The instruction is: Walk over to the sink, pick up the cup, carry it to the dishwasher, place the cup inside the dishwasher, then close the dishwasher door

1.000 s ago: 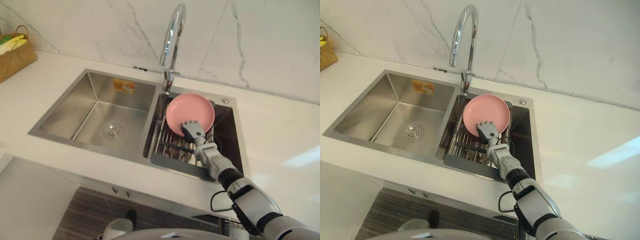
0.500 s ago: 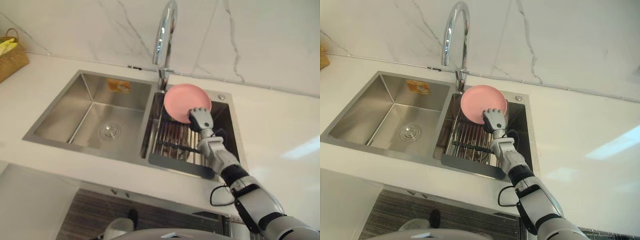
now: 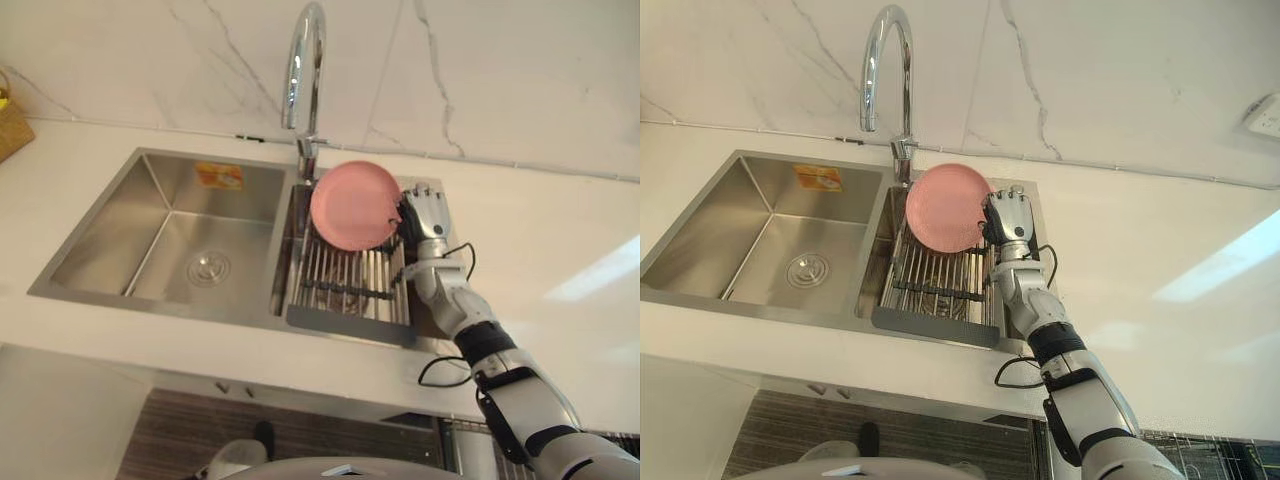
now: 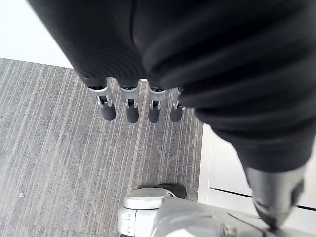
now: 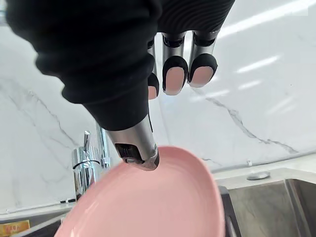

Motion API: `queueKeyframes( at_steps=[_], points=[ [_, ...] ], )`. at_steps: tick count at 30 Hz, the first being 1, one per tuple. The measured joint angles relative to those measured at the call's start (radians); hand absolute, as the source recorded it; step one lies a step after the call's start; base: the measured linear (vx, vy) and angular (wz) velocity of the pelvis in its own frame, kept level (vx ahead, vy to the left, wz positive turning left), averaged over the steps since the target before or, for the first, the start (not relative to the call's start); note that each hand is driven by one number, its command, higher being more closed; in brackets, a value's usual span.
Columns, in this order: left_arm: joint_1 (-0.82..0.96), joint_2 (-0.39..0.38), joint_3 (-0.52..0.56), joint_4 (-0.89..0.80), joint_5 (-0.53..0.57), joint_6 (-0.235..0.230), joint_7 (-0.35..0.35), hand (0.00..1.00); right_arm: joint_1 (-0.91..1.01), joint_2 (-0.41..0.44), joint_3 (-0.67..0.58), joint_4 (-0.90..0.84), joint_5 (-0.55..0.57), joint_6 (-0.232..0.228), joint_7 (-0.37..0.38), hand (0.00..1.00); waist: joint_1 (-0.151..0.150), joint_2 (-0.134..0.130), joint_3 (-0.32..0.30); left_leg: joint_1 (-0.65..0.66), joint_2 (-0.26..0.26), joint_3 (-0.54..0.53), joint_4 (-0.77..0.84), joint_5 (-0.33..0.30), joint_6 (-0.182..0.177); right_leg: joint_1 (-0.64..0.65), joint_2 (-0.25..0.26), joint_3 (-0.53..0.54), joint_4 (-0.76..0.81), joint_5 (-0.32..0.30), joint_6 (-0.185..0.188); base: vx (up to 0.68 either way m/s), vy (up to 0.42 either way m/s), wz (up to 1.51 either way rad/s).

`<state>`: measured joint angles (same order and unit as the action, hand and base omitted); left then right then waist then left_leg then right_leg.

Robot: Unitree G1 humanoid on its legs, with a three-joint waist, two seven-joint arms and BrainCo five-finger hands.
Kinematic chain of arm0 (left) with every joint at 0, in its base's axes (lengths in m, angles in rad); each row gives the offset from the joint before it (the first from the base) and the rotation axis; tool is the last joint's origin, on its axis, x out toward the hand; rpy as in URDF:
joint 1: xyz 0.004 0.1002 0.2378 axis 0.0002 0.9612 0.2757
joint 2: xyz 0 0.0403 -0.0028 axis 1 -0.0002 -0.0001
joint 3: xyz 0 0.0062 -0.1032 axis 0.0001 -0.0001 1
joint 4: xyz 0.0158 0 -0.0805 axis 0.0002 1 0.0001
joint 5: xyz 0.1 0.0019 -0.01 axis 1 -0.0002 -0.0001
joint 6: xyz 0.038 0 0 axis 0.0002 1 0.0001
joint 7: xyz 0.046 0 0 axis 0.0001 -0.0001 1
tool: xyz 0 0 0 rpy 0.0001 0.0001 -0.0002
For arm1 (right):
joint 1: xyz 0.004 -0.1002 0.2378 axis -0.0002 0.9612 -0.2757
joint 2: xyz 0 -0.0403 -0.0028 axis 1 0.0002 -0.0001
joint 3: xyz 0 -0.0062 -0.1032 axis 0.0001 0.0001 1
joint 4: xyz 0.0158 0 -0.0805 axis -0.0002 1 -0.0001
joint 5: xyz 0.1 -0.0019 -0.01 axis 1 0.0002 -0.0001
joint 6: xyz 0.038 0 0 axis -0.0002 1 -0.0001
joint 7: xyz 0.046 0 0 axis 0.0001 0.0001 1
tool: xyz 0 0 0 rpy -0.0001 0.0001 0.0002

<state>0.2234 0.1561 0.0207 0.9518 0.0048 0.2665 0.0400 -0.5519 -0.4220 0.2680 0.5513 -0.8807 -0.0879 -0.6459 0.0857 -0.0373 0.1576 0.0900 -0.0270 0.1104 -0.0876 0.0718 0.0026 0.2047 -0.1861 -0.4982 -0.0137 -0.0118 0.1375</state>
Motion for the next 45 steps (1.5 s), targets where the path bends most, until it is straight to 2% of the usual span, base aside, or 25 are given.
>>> queueKeyframes(
  at_steps=[7, 8, 12, 15, 17, 20, 22, 31, 38, 41, 45],
  points=[
    [-0.002, 0.0, -0.002, 0.0, 0.0, 0.005, 0.0, 0.0, 0.0, -0.019, -0.003, -0.025, 0.03, -0.005, 0.005, 1.0, 0.001, 0.0, 0.0, -0.001, 0.0, 0.0, 0.0, 0.002, 0.004, 0.001, 0.001, -0.001, -0.003, 0.001, 0.0, 0.0, 0.0, 0.0],
    [-0.002, -0.001, -0.002, 0.0, 0.0, 0.007, 0.0, 0.0, 0.0, -0.019, -0.003, -0.025, 0.03, -0.007, 0.01, 0.0, 0.001, 0.001, -0.001, 0.0, 0.0, 0.0, 0.0, 0.002, 0.004, 0.001, 0.001, -0.001, -0.003, 0.001, 0.0, 0.0, 0.0, 0.0],
    [-0.002, -0.001, -0.003, 0.0, 0.0, 0.008, 0.0, 0.0, 0.0, -0.019, -0.003, -0.025, 0.054, -0.017, 0.035, 0.0, 0.0, 0.002, -0.001, 0.0, 0.0, -0.002, 0.0, 0.003, 0.003, 0.003, 0.001, -0.003, -0.002, 0.001, 0.0, 0.0, 0.0, 0.0],
    [-0.002, -0.001, -0.003, 0.0, 0.0, 0.008, 0.0, 0.0, 0.0, -0.019, -0.003, -0.025, 0.128, -0.012, 0.054, 0.0, 0.0, 0.002, -0.002, 0.001, 0.0, -0.003, 0.0, 0.004, 0.004, 0.003, 0.001, -0.004, -0.002, 0.001, 0.0, 0.0, 0.0, 0.0],
    [-0.002, -0.002, -0.003, 0.0, 0.002, 0.008, 0.0, 0.0, 0.0, -0.016, -0.005, -0.025, 0.254, -0.001, 0.094, 0.0, -0.001, 0.003, -0.003, 0.001, 0.0, -0.003, 0.0, 0.004, 0.005, 0.003, 0.001, -0.004, -0.001, 0.001, 0.0, 0.0, 0.0, 0.0],
    [-0.002, -0.003, -0.002, 0.001, 0.005, 0.011, -0.001, 0.0, 0.002, 0.01, -0.051, -0.025, 0.386, 0.031, 0.129, 0.0, -0.004, 0.005, -0.004, 0.001, 0.0, -0.003, 0.0, 0.005, 0.005, 0.003, 0.001, -0.004, -0.001, 0.001, 0.0, 0.0, 0.0, 0.0],
    [-0.002, -0.006, -0.001, 0.0, 0.02, 0.012, 0.0, 0.0, 0.006, 0.026, -0.091, -0.025, 0.435, 0.046, 0.146, 0.0, -0.005, 0.007, -0.007, 0.002, 0.0, -0.002, 0.0, 0.005, 0.005, 0.003, 0.001, -0.003, -0.001, 0.001, 0.0, 0.0, 0.0, 0.0],
    [-0.001, -0.013, 0.008, 0.0, 0.027, 0.017, -0.001, 0.0, 0.013, 0.041, -0.179, -0.019, 0.514, 0.069, 0.19, 0.0, -0.002, 0.012, -0.017, 0.001, -0.001, -0.012, 0.0, 0.007, 0.004, 0.006, 0.001, -0.011, 0.0, 0.001, 0.0, 0.0, 0.0, 0.02],
    [-0.002, -0.017, 0.028, 0.0, 0.026, 0.029, -0.002, 0.0, -0.007, 0.048, -0.204, 0.095, 0.671, 0.095, 0.311, 0.0, 0.002, 0.012, -0.017, -0.006, -0.008, -0.059, -0.001, 0.022, 0.006, 0.023, 0.0, -0.061, 0.001, -0.002, 0.0, -0.02, 0.0, 0.19],
    [-0.001, -0.022, 0.047, 0.001, 0.026, 0.028, -0.003, 0.0, -0.035, 0.048, -0.204, 0.149, 0.723, 0.108, 0.358, 0.0, 0.012, 0.013, -0.018, -0.016, -0.009, -0.067, -0.001, 0.028, 0.01, 0.019, 0.0, -0.067, 0.003, -0.003, -0.002, -0.02, 0.009, 0.1],
    [-0.001, -0.026, 0.06, 0.003, 0.022, 0.027, -0.009, 0.0, -0.063, 0.044, -0.219, 0.178, 0.729, 0.106, 0.407, 0.0, 0.015, 0.013, -0.018, -0.023, -0.017, -0.087, -0.001, 0.03, 0.01, 0.025, -0.002, -0.089, 0.002, -0.006, -0.008, -0.02, 0.012, 0.18]
  ],
)
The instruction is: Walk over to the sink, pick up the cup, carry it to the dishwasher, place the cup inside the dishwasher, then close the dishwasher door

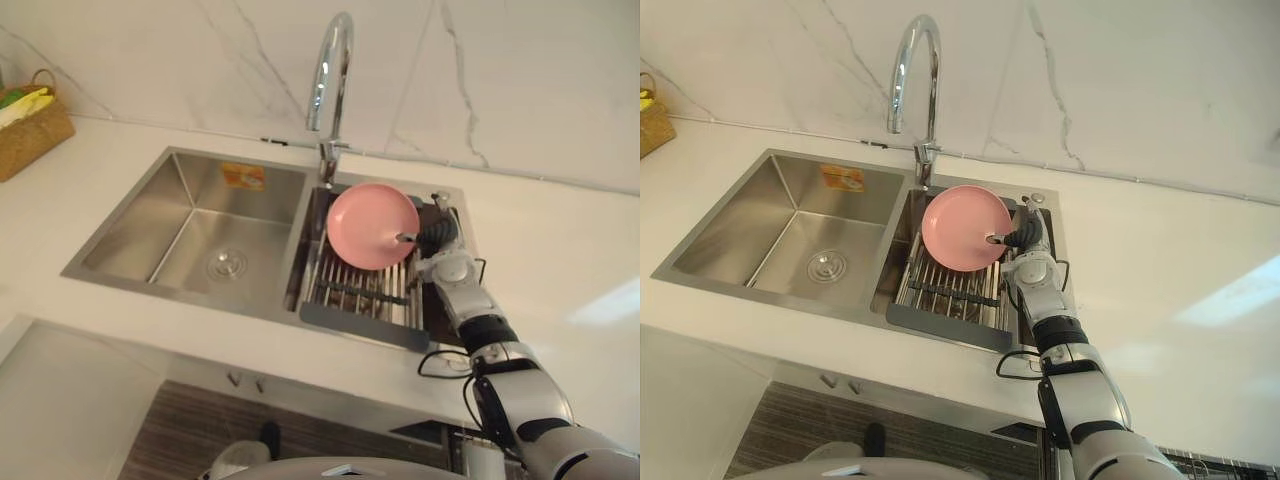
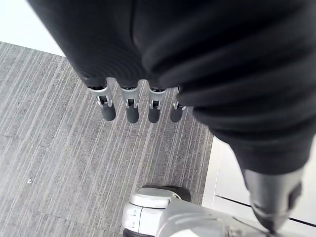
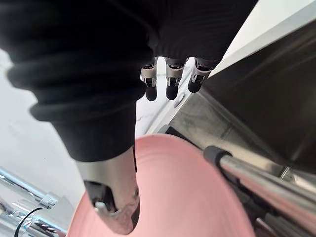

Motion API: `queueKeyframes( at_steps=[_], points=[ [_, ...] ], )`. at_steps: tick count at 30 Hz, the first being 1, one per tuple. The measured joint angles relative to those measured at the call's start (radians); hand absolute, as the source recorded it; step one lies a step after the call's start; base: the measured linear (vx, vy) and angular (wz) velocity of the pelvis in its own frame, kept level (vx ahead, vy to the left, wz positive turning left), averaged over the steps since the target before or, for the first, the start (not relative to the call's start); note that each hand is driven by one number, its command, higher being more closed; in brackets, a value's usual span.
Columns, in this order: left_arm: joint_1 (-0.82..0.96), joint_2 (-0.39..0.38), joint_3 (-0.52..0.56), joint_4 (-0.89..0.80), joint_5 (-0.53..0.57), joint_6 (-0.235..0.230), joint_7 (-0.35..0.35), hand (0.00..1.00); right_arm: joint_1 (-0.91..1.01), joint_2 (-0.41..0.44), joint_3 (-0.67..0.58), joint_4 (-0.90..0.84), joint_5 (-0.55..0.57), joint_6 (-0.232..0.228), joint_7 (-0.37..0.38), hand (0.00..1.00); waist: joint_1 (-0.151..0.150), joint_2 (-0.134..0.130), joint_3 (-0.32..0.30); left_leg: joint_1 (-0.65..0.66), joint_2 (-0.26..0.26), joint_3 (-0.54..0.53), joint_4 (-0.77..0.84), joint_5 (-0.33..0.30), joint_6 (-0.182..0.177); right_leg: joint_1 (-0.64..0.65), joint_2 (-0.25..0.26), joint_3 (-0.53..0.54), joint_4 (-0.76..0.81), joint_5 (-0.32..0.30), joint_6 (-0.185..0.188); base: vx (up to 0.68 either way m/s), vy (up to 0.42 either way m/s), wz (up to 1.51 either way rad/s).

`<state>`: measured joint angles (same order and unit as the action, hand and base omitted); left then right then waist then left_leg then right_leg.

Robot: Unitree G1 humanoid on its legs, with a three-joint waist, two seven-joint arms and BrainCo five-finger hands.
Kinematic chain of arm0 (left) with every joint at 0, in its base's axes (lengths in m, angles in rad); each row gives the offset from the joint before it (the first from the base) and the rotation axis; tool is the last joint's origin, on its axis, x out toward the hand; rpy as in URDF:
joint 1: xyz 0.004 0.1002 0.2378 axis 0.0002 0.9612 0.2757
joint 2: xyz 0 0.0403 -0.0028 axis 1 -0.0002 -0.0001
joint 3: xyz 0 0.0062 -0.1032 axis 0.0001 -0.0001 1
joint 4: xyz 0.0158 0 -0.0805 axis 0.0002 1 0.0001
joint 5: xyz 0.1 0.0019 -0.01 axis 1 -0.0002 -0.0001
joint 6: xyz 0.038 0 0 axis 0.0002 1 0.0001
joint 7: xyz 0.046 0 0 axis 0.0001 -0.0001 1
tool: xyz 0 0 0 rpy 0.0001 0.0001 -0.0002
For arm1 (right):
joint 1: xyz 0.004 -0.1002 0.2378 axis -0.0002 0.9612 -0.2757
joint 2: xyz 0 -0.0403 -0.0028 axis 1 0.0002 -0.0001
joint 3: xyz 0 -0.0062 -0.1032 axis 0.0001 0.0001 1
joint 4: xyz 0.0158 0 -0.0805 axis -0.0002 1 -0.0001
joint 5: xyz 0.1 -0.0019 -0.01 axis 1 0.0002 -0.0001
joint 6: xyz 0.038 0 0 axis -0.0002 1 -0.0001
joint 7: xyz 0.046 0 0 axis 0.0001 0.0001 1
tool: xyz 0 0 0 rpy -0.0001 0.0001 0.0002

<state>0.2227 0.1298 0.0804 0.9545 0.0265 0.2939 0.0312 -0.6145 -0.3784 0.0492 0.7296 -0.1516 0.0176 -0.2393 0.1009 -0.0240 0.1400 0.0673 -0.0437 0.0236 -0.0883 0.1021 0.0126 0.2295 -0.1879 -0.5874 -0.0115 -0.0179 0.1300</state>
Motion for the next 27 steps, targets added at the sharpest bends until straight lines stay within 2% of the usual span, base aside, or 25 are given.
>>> queueKeyframes(
  at_steps=[6, 15, 22, 26, 27],
  points=[
    [0.001, -0.003, 0.006, 0.0, -0.004, -0.004, -0.003, 0.0, -0.047, -0.018, 0.0, 0.045, 0.008, -0.015, 0.043, 0.0, 0.008, 0.0, 0.0, -0.015, -0.01, -0.029, 0.0, 0.007, 0.002, 0.001, -0.001, -0.024, 0.001, 0.0, 0.0, 0.0, 0.008, 0.15],
    [0.007, -0.003, 0.006, 0.0, -0.003, -0.009, -0.013, 0.0, -0.079, -0.026, 0.006, 0.083, -0.013, -0.013, 0.02, 0.0, 0.011, 0.001, 0.001, -0.013, -0.014, -0.047, 0.0, 0.01, 0.002, 0.013, 0.0, -0.033, 0.0, 0.0, 0.001, 0.0, -0.002, 0.06],
    [0.01, -0.003, 0.006, 0.0, -0.003, -0.014, -0.018, 0.0, -0.104, -0.052, 0.007, 0.125, -0.012, 0.022, 0.005, 0.0, 0.012, 0.004, 0.002, -0.013, -0.014, -0.05, 0.0, 0.011, 0.002, 0.014, 0.0, -0.035, 0.001, 0.0, 0.0, 0.0, 0.0, 0.0],
    [0.022, -0.004, 0.006, 0.0, -0.003, -0.022, -0.022, 0.0, -0.108, -0.077, 0.007, 0.125, 0.004, 0.022, 0.021, 0.0, 0.014, 0.005, 0.003, -0.013, -0.015, -0.053, 0.0, 0.012, 0.002, 0.015, 0.001, -0.037, 0.001, -0.001, 0.0, 0.0, 0.0, 0.0],
    [0.029, -0.004, 0.006, 0.0, -0.003, -0.022, -0.022, 0.0, -0.108, -0.086, 0.007, 0.125, 0.039, 0.022, 0.046, 0.0, 0.014, 0.006, 0.004, -0.013, -0.015, -0.053, 0.0, 0.012, 0.002, 0.016, 0.001, -0.038, 0.001, -0.001, 0.0, 0.0, 0.0, 0.0]
  ],
)
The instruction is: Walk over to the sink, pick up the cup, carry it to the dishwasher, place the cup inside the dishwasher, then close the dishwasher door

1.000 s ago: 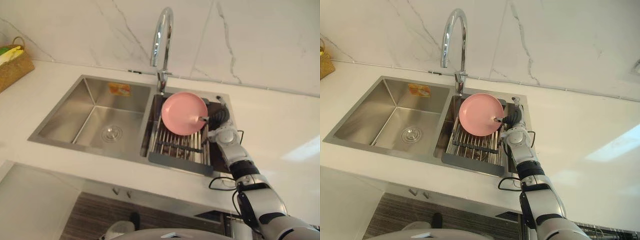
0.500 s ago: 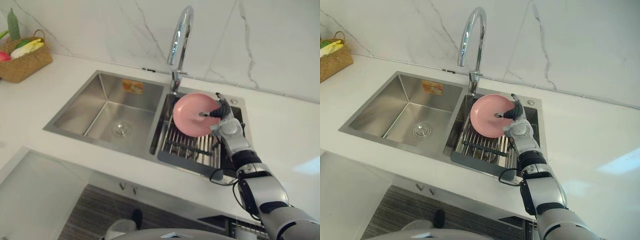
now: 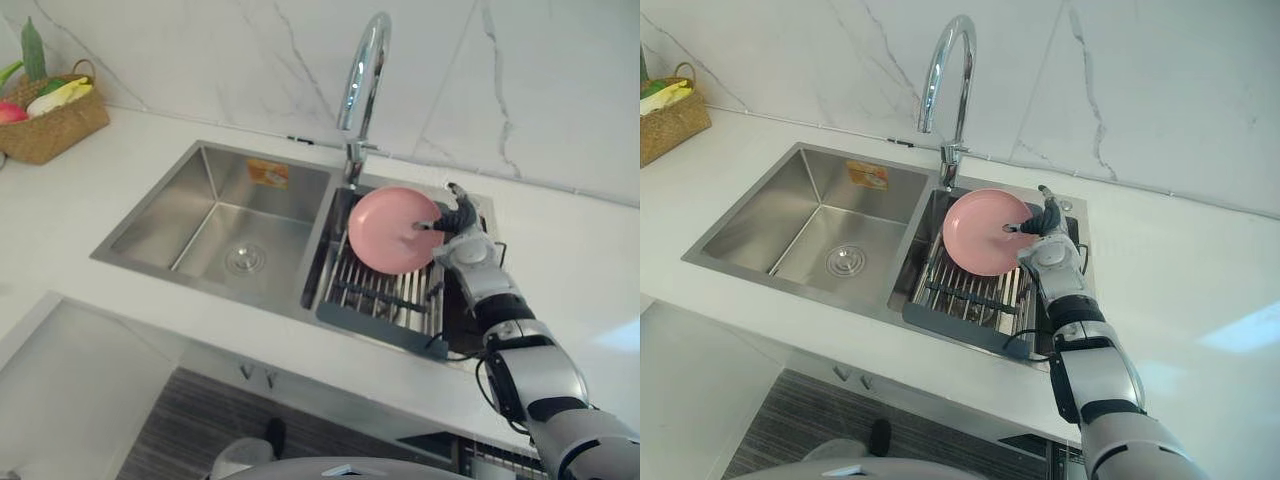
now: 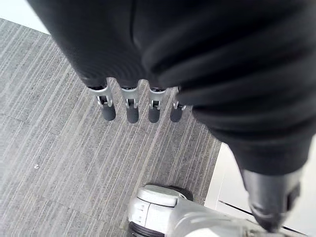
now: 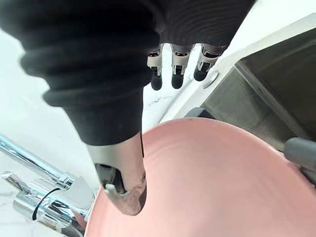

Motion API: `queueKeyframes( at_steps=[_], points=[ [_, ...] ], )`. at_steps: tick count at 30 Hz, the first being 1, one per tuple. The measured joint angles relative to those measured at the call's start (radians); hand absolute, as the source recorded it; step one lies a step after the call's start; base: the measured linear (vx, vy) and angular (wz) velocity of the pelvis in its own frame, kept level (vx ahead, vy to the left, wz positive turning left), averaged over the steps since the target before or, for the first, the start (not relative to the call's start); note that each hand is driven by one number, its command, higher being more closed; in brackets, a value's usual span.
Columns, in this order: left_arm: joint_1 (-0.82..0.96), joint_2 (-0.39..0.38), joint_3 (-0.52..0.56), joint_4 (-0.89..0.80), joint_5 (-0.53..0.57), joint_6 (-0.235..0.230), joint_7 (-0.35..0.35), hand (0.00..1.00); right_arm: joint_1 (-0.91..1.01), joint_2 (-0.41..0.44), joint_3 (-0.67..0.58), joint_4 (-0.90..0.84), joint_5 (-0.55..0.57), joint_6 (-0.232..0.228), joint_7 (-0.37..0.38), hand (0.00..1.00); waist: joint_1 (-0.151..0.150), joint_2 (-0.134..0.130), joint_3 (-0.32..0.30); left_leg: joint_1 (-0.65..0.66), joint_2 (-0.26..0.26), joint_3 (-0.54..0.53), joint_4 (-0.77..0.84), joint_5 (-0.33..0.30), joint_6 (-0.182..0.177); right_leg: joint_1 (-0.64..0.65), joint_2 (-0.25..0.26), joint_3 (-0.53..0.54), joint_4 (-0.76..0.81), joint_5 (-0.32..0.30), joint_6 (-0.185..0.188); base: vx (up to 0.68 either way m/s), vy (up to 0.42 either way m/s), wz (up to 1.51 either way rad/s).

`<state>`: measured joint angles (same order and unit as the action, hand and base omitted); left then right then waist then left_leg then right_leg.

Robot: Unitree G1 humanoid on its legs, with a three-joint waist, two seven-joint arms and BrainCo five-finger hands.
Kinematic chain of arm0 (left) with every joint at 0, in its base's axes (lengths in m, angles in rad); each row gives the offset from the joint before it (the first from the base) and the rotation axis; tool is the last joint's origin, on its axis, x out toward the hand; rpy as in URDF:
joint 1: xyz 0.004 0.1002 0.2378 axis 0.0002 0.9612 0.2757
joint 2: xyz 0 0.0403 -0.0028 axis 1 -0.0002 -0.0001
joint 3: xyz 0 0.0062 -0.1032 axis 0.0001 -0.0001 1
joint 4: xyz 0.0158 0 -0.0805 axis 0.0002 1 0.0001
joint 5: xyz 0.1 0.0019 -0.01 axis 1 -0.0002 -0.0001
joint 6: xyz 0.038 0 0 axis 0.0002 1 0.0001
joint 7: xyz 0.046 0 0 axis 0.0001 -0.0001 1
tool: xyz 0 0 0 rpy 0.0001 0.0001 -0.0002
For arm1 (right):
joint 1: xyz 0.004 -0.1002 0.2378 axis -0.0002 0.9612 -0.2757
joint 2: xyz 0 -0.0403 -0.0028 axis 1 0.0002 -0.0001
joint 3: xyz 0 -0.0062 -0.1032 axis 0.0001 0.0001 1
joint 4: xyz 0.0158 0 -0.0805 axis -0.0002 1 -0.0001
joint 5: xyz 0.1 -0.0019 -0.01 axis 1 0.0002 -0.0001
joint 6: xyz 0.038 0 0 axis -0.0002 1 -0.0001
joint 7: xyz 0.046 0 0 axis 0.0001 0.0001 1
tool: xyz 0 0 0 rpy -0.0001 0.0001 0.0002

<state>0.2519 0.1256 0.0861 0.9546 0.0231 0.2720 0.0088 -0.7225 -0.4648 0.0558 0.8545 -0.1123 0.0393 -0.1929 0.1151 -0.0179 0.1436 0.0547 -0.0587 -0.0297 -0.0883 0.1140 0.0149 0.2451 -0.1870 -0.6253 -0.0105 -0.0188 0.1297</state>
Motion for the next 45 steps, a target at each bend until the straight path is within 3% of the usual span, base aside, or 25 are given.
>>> queueKeyframes(
  at_steps=[6, 21, 25, 28, 36, 41, 45],
  points=[
    [0.008, -0.004, 0.0, 0.001, 0.0, -0.001, 0.0, 0.0, -0.003, -0.022, 0.0, 0.044, 0.055, -0.011, 0.098, 0.0, 0.006, 0.006, 0.003, -0.001, -0.001, -0.009, 0.0, 0.002, 0.002, 0.002, 0.0, -0.009, 0.004, -0.006, -0.001, 0.0, -0.006, 0.04],
    [0.021, -0.01, -0.003, 0.001, 0.002, -0.01, -0.001, 0.0, -0.019, -0.028, -0.009, 0.069, 0.125, -0.058, 0.172, 0.0, 0.011, 0.022, 0.013, 0.001, -0.004, -0.028, 0.0, 0.009, 0.006, 0.014, 0.0, -0.028, 0.006, -0.012, 0.0, 0.0, -0.005, 0.03],
    [0.021, -0.01, -0.01, 0.001, 0.004, -0.01, -0.001, 0.0, -0.019, -0.042, -0.009, 0.069, 0.173, -0.067, 0.205, 0.0, 0.011, 0.023, 0.015, 0.001, -0.004, -0.029, 0.0, 0.009, 0.006, 0.015, 0.0, -0.029, 0.008, -0.012, 0.0, 0.0, 0.0, 0.0],
    [0.022, -0.01, -0.01, 0.002, 0.003, -0.01, -0.001, 0.0, -0.019, -0.046, -0.023, 0.069, 0.272, -0.064, 0.239, 0.0, 0.009, 0.025, 0.017, 0.002, -0.004, -0.029, 0.0, 0.009, 0.005, 0.015, 0.0, -0.029, 0.011, -0.013, 0.0, 0.0, 0.0, 0.0],
    [0.022, -0.01, -0.012, 0.005, 0.005, -0.011, 0.0, 0.0, -0.018, -0.057, -0.064, 0.071, 0.365, -0.026, 0.364, 0.0, -0.005, 0.025, 0.024, 0.011, -0.001, -0.029, 0.0, 0.005, -0.001, 0.017, -0.001, -0.027, 0.027, -0.026, -0.001, 0.0, 0.0, 0.0],
    [0.021, -0.009, -0.012, 0.019, 0.014, -0.011, 0.001, 0.0, -0.003, -0.072, -0.08, 0.077, 0.462, 0.056, 0.465, 0.0, -0.01, 0.023, 0.025, 0.013, 0.001, -0.027, 0.0, 0.004, -0.002, 0.017, -0.001, -0.024, 0.029, -0.029, -0.002, 0.0, 0.0, 0.0],
    [0.021, -0.008, -0.014, 0.019, 0.019, -0.012, 0.001, 0.0, 0.003, -0.088, -0.1, 0.077, 0.46, 0.076, 0.535, 0.0, -0.01, 0.021, 0.027, 0.015, 0.001, -0.025, 0.0, 0.005, -0.001, 0.018, -0.001, -0.023, 0.03, -0.03, -0.003, 0.0, 0.0, 0.0]
  ],
)
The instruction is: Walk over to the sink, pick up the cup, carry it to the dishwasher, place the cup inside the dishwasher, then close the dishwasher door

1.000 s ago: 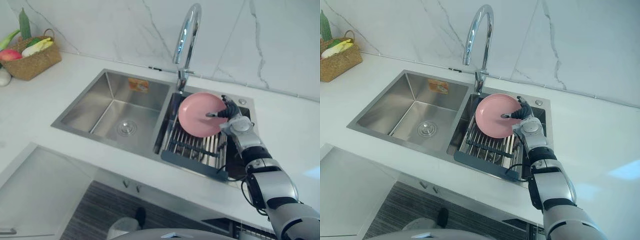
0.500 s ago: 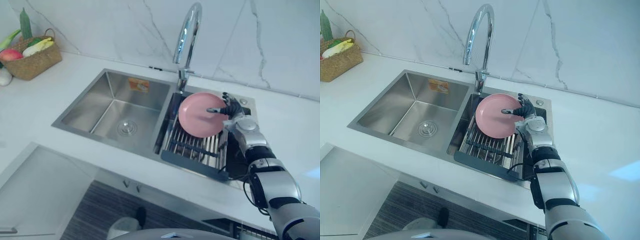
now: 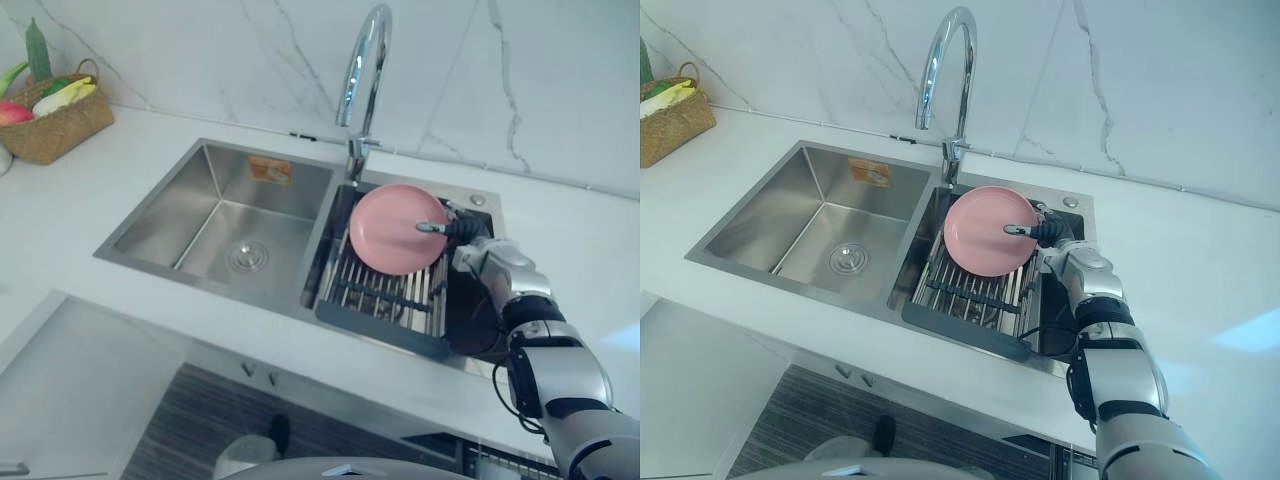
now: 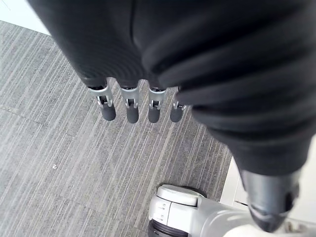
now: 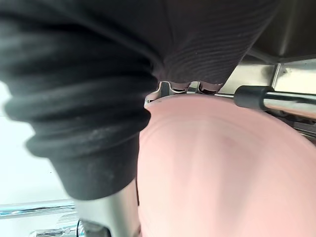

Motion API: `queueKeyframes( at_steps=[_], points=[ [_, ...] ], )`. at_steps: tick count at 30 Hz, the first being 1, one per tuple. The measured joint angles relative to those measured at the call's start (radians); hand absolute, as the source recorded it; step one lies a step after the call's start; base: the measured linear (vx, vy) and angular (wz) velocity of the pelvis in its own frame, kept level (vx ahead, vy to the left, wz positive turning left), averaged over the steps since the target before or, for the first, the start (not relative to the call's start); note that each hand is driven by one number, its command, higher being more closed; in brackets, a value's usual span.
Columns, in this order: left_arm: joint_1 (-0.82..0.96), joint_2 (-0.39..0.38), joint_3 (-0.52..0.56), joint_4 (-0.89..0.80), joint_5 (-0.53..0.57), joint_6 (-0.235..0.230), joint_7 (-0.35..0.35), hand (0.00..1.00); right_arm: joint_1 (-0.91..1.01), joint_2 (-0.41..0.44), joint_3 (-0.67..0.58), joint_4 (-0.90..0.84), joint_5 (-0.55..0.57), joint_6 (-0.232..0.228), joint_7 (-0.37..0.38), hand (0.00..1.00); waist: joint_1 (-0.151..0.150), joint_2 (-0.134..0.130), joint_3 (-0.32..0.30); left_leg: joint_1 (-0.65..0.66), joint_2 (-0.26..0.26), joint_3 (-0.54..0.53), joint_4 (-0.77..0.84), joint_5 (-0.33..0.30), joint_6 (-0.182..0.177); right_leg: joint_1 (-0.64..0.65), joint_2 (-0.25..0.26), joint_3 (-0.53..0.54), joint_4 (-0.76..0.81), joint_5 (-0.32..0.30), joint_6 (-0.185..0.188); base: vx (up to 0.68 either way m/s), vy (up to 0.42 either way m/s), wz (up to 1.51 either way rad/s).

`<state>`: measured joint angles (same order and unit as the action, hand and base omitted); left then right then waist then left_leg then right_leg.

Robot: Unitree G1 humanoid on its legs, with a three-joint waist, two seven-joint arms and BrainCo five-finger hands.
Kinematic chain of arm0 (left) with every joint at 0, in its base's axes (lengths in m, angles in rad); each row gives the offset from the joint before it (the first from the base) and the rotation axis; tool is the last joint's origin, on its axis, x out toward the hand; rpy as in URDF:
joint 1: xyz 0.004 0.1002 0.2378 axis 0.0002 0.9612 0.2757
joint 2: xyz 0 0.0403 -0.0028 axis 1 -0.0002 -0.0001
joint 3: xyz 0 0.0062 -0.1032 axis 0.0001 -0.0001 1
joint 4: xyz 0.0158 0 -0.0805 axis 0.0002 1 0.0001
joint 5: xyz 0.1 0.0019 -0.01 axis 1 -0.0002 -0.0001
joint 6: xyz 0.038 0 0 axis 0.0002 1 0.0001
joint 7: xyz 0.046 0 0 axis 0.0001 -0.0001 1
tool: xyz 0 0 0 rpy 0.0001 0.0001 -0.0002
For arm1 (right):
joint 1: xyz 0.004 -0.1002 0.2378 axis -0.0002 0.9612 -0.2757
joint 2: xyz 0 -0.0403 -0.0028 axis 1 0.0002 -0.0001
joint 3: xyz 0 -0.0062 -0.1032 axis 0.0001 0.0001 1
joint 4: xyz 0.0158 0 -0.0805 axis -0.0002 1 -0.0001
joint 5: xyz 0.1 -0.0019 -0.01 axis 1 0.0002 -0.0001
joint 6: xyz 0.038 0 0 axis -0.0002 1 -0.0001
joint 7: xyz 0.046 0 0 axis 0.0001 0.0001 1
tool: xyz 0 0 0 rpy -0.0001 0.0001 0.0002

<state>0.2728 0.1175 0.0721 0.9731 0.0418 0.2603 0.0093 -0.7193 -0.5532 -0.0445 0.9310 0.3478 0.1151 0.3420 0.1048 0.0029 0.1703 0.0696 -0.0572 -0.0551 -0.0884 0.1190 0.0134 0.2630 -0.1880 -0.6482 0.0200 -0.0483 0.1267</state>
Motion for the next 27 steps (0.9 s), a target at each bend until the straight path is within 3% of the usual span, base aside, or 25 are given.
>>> queueKeyframes(
  at_steps=[8, 14, 20, 27],
  points=[
    [0.0, 0.011, -0.03, 0.001, 0.0, -0.001, 0.002, 0.0, 0.0, -0.035, -0.008, 0.001, 0.0, 0.05, 0.105, 0.0, -0.001, -0.007, 0.003, 0.002, 0.002, 0.002, 0.0, 0.0, -0.001, 0.0, 0.001, 0.001, 0.002, -0.002, -0.003, 0.0, 0.0, 0.0],
    [0.0, 0.016, -0.037, 0.002, 0.001, -0.007, 0.005, 0.0, 0.0, -0.038, -0.008, 0.025, 0.047, 0.069, 0.116, 0.0, 0.002, -0.015, -0.002, 0.003, 0.005, 0.002, 0.0, 0.001, -0.004, 0.0, 0.002, 0.001, 0.004, -0.003, -0.005, 0.0, 0.0, 0.0],
    [0.0, 0.021, -0.036, 0.004, 0.001, -0.01, 0.006, 0.0, 0.01, -0.038, -0.017, 0.028, 0.164, 0.125, 0.13, 0.0, 0.0, -0.024, -0.007, 0.004, 0.007, 0.002, 0.0, 0.003, -0.006, 0.0, 0.003, 0.001, 0.007, -0.004, -0.005, 0.0, 0.0, 0.0],
    [0.0, 0.024, -0.035, 0.013, 0.001, -0.027, 0.009, 0.0, 0.034, -0.038, -0.037, 0.027, 0.176, 0.126, 0.163, 0.0, -0.001, -0.033, -0.014, 0.003, 0.01, 0.003, 0.0, -0.003, -0.015, -0.002, 0.005, 0.003, 0.009, -0.006, -0.004, 0.0, 0.0, 0.0]
  ],
)
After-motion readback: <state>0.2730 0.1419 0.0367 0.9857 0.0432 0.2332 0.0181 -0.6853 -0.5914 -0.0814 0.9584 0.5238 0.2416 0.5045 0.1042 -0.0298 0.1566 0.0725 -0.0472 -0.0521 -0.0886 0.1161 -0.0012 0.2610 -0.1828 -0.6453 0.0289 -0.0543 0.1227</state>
